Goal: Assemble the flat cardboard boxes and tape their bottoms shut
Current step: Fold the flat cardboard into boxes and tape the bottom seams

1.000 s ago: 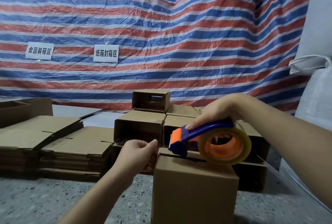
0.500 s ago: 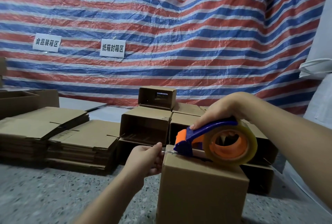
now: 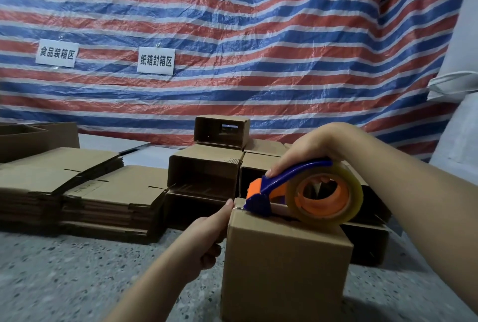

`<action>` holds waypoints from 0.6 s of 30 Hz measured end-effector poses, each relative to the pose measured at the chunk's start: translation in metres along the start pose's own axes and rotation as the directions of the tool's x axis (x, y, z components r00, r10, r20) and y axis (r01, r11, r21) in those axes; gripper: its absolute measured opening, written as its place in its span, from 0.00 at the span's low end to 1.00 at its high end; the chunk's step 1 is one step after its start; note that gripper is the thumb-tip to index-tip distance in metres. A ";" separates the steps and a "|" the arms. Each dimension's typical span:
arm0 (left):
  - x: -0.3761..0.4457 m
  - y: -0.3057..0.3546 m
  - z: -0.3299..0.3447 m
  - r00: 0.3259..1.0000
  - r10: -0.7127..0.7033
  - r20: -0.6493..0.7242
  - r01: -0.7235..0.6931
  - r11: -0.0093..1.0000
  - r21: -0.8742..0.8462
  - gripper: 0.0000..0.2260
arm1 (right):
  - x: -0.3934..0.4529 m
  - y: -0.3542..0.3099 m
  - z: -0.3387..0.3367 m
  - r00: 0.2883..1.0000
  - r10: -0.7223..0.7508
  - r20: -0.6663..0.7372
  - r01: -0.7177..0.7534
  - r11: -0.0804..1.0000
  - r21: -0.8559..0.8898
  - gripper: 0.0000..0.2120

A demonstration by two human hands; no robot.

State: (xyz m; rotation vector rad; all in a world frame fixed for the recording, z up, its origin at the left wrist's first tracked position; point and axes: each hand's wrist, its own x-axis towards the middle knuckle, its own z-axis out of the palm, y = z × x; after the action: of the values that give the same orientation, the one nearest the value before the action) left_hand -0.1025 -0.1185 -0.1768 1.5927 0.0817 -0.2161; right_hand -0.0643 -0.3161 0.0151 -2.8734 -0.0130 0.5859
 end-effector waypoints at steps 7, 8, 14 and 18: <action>-0.008 -0.013 0.015 0.964 0.150 -0.220 -0.170 0.983 -0.074 0.13 | 0.001 -0.001 0.000 1.000 -0.005 0.025 0.005 1.000 0.003 0.30; -0.010 -0.011 0.015 0.910 0.277 -0.309 -0.301 0.953 -0.033 0.10 | 0.001 -0.001 0.000 1.000 -0.008 0.027 0.008 1.000 0.002 0.30; -0.032 -0.015 0.037 0.881 0.464 -0.094 -0.454 0.884 0.111 0.30 | 0.001 0.001 0.002 1.000 -0.026 -0.002 0.026 1.000 0.011 0.24; -0.036 -0.016 0.031 0.889 0.455 -0.054 -0.439 0.880 0.181 0.34 | 0.001 0.000 0.002 1.000 -0.023 0.002 0.023 1.000 0.017 0.22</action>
State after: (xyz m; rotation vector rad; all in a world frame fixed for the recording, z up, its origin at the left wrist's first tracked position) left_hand -0.1435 -0.1457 -0.1865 1.7390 -0.2381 0.2224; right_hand -0.0641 -0.3154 0.0124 -2.8527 -0.0410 0.5824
